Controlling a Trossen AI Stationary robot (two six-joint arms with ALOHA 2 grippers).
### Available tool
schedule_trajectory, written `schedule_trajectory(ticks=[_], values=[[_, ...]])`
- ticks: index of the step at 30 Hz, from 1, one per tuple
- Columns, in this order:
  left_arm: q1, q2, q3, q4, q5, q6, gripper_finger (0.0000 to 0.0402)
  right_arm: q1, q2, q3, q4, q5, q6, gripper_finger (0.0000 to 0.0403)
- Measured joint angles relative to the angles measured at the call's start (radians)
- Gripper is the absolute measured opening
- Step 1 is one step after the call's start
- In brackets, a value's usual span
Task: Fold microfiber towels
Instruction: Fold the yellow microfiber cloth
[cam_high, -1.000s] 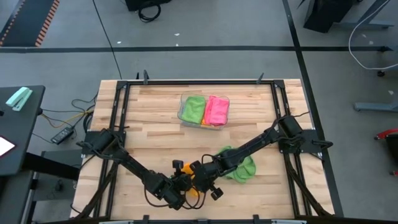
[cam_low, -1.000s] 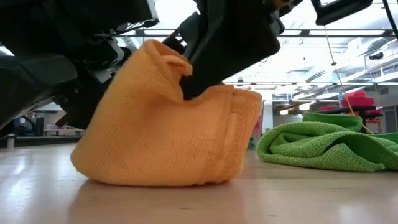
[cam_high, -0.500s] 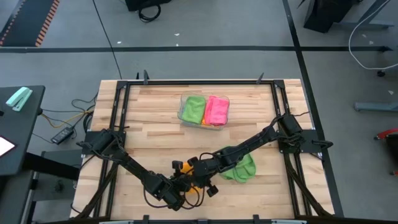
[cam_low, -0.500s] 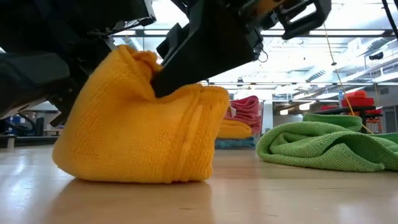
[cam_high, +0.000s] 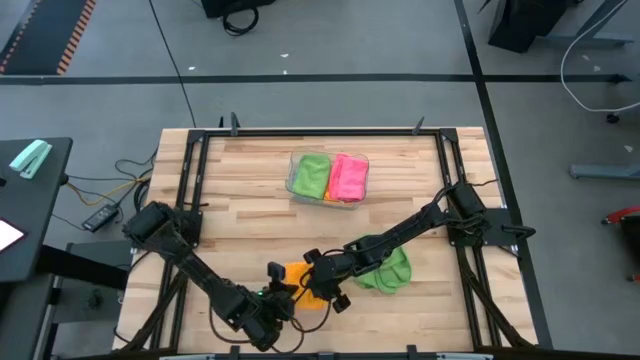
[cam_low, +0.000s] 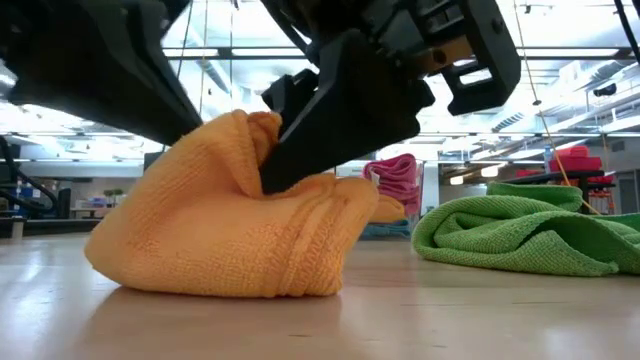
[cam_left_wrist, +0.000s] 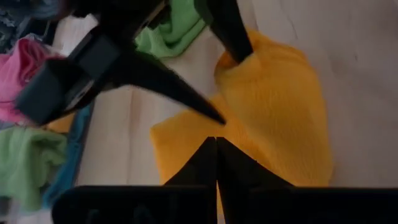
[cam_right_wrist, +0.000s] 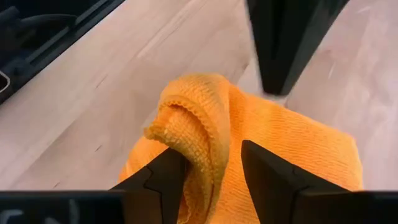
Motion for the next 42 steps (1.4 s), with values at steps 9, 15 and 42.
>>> schedule_trajectory(ticks=[9, 15, 42], values=[[-0.058, -0.031, 0.000, -0.138, 0.079, -0.093, 0.0037, -0.004, 0.000, 0.004, 0.006, 0.002, -0.001, 0.0166], [-0.046, 0.031, 0.000, -0.129, 0.080, -0.136, 0.0032, -0.009, 0.000, 0.036, 0.013, 0.003, -0.006, 0.0171], [0.016, -0.003, -0.183, -0.066, 0.084, -0.195, 0.0032, -0.073, 0.001, -0.002, 0.118, -0.009, -0.070, 0.0177]])
